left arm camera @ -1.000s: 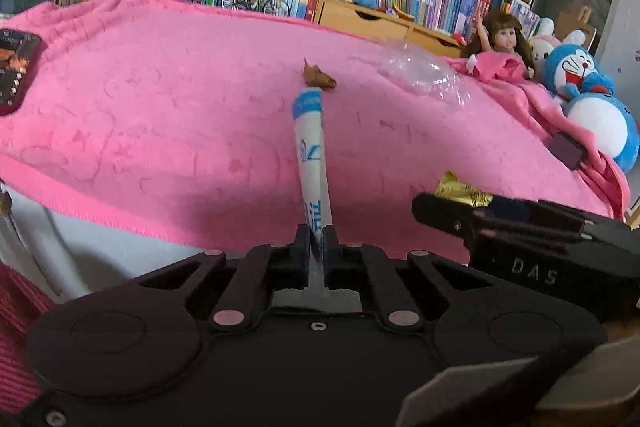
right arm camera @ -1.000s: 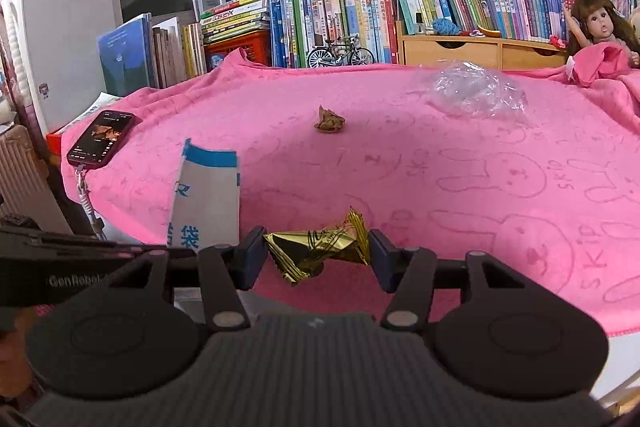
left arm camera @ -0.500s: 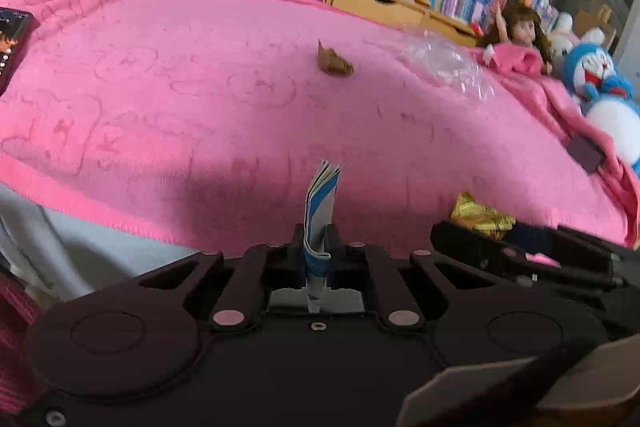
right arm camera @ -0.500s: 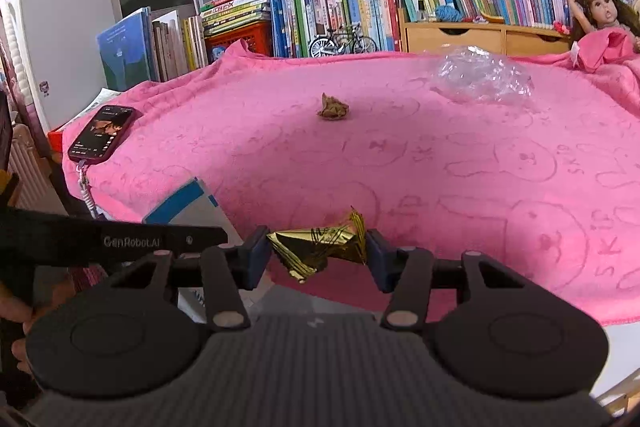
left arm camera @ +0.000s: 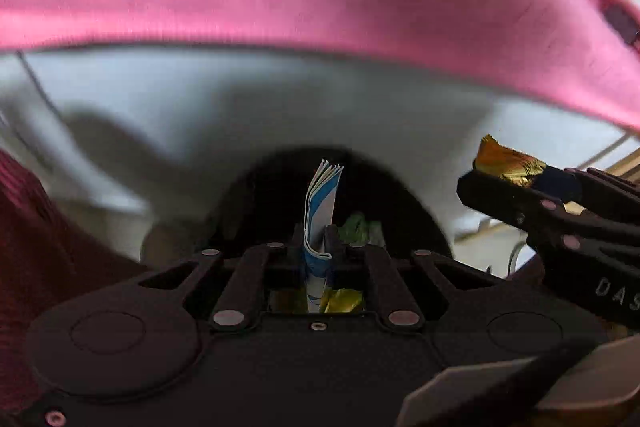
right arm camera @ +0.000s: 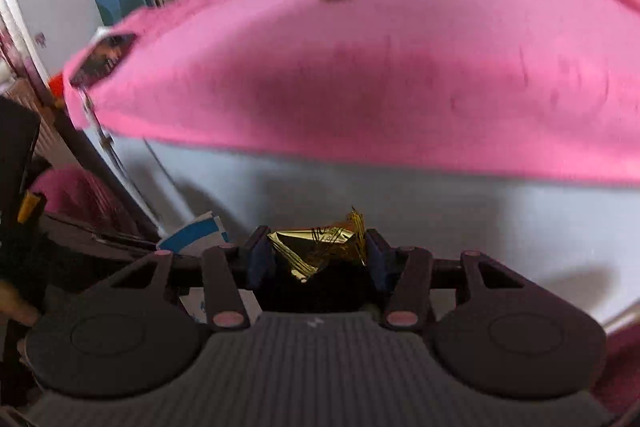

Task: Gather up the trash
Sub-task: 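Lower both tools into the bin and open them to drop the items, then raise both empty tools back over the towel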

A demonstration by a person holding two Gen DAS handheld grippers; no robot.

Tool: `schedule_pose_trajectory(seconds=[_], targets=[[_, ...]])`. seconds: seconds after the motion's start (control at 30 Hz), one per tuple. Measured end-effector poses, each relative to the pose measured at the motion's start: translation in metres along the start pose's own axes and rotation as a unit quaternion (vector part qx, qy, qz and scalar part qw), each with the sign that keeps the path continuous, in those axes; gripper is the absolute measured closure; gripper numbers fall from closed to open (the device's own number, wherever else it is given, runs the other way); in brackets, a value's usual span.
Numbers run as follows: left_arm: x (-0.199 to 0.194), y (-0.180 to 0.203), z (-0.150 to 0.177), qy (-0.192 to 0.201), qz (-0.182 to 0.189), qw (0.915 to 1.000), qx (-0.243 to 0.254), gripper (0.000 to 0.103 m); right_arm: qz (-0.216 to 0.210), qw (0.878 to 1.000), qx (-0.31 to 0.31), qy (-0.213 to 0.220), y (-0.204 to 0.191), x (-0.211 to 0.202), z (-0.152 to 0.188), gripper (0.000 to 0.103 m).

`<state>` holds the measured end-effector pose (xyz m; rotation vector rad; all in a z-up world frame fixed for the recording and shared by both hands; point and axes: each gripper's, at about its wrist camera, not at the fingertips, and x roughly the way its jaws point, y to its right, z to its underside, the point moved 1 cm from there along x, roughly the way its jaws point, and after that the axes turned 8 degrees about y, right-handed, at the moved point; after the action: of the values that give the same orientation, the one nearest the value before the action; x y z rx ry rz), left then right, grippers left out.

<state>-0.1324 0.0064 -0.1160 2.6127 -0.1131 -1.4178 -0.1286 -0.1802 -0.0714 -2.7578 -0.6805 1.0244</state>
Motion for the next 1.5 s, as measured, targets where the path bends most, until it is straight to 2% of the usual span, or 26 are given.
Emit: schedule_pose_trajectory(seconds=[0.2, 0.53, 0.6, 0.73, 0.77, 0.97, 1.27, 1.5], targets=[[0.024, 0.0, 0.012, -0.044, -0.007, 0.999, -0.001, 0.094, 0.01, 0.998, 0.022, -0.052, 0.005, 0.019, 0.023, 0.048], [0.031, 0.002, 0.018, -0.058, -0.009, 0.9983, 0.006, 0.092, 0.01, 0.996, 0.042, -0.081, 0.006, 0.027, 0.034, 0.042], [0.03, 0.003, 0.019, -0.056, -0.01, 0.9984, 0.009, 0.092, 0.01, 0.996, 0.043, -0.082, 0.005, 0.029, 0.032, 0.04], [0.024, 0.007, 0.017, -0.046, -0.016, 0.9987, 0.016, 0.078, 0.009, 0.996, 0.045, -0.08, 0.006, 0.029, 0.031, 0.028], [0.022, 0.008, 0.016, -0.043, -0.017, 0.9988, 0.017, 0.072, 0.008, 0.996, 0.046, -0.08, 0.006, 0.028, 0.03, 0.028], [0.01, 0.01, 0.007, -0.017, -0.031, 0.9989, 0.03, 0.058, 0.01, 0.996, 0.05, -0.076, 0.008, 0.027, 0.027, 0.023], [-0.007, 0.009, -0.008, 0.019, -0.037, 0.9986, 0.032, 0.045, 0.004, 0.997, 0.049, -0.066, 0.01, 0.022, 0.021, 0.015], [-0.015, 0.007, -0.015, 0.031, -0.031, 0.9988, 0.023, 0.044, 0.004, 0.998, 0.045, -0.051, 0.009, 0.017, 0.016, 0.013]])
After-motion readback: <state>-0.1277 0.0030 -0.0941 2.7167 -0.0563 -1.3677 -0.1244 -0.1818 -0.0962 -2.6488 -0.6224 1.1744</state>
